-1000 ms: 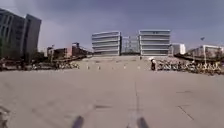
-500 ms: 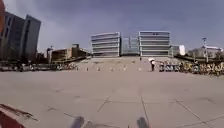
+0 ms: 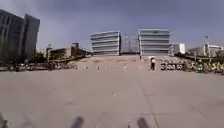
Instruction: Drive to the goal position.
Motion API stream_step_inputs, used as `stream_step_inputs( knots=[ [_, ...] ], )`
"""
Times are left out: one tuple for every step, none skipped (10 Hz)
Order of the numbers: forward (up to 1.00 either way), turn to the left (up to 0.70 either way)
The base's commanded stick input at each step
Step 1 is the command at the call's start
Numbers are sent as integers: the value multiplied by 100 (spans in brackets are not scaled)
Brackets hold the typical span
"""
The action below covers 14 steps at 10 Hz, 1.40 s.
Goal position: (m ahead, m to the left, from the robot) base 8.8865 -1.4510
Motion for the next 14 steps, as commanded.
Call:
stream_step_inputs(
  knots=[
    [91,0],
    [91,0],
    [91,0],
    [91,0],
    [91,0],
    [91,0],
    [91,0],
    [91,0],
    [91,0],
    [91,0],
    [91,0],
    [91,0],
    [91,0],
    [91,0]
  ],
)
